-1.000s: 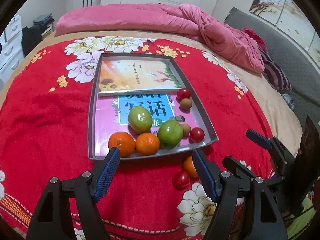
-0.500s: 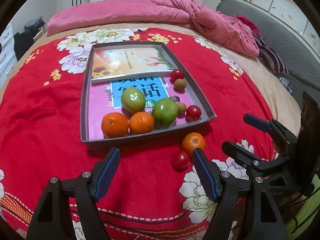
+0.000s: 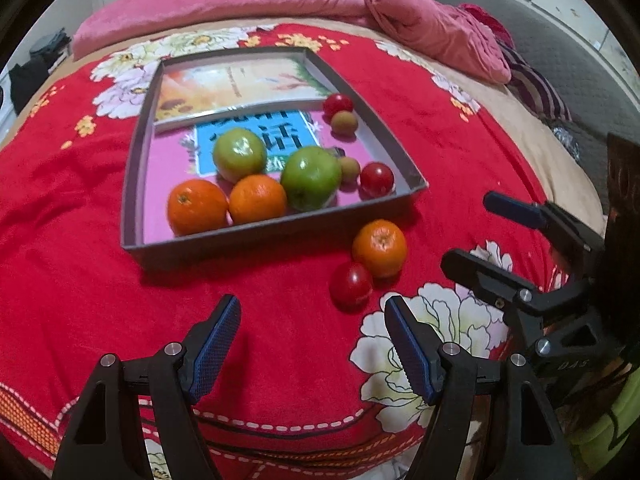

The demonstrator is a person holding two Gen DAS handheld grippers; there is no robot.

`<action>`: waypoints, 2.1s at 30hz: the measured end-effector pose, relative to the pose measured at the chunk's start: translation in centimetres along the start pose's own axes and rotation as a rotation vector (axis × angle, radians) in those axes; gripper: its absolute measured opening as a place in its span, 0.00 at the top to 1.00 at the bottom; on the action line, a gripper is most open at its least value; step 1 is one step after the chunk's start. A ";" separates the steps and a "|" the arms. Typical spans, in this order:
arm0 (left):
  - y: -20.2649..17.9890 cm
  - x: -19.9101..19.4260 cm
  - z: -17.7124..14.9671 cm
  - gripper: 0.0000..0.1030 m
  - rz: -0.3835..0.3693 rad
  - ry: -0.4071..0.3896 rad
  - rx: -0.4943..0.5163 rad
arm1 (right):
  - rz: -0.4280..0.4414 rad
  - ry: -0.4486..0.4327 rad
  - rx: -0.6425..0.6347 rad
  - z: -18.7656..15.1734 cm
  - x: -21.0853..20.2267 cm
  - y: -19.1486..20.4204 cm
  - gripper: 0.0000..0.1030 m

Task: Organize fruits
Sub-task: 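Withdraw both open tools toward the last orange and cherry tomato, then grasp the cherry tomato with the left tool while the right tool grasps the orange, then lift and carry the tomato and orange over the tray with both tools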

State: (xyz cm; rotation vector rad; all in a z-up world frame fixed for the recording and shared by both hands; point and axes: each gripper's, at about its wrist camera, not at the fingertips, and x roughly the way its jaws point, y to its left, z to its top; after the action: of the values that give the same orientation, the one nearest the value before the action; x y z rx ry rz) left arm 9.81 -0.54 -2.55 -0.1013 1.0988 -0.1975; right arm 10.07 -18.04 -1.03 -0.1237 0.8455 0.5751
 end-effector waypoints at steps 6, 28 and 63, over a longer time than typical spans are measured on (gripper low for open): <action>-0.7 1.8 -0.4 0.40 -0.022 0.036 0.038 | -0.009 0.020 0.011 0.0 0.5 -0.5 0.08; -0.3 5.3 1.2 0.72 -0.144 0.034 0.031 | 0.143 0.162 0.048 0.3 4.7 -0.5 0.40; 5.2 -4.5 3.3 0.72 -0.049 -0.198 -0.098 | 0.153 -0.127 -0.005 3.7 1.0 1.4 0.61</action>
State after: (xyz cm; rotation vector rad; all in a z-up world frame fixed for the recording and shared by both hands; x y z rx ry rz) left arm 11.31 5.44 1.98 -0.2309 0.9093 -0.1734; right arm 12.37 -15.19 0.85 -0.0264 0.7344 0.7206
